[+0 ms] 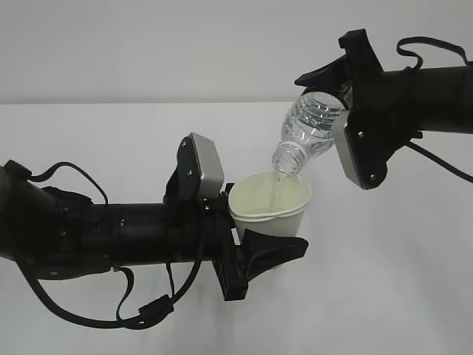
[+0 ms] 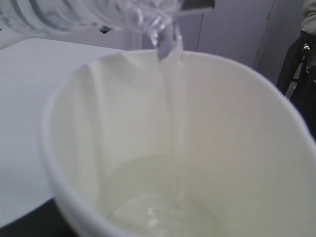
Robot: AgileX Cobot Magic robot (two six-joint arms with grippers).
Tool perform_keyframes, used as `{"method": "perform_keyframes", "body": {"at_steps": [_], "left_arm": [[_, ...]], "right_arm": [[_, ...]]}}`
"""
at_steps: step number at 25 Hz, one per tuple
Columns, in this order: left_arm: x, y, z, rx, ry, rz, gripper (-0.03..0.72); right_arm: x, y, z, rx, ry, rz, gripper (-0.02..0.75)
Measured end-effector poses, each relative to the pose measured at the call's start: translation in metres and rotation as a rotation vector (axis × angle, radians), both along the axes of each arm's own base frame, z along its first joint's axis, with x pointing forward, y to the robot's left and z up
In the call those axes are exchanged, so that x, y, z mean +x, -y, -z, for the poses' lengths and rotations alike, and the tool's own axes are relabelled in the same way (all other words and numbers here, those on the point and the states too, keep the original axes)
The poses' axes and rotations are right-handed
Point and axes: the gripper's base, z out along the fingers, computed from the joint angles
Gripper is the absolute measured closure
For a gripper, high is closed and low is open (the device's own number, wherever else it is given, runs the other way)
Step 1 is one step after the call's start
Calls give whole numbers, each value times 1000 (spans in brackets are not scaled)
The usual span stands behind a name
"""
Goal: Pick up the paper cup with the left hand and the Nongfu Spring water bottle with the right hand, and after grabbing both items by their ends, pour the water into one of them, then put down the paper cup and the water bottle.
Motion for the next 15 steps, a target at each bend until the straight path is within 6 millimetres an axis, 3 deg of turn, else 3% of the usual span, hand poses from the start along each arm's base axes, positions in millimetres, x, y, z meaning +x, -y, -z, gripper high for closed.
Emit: {"method": "perform_keyframes", "body": {"at_steps": [15], "left_arm": [[-1,0,0,5,4,12,250]], "right_arm": [[0,0,0,-1,3,-3,246]]}}
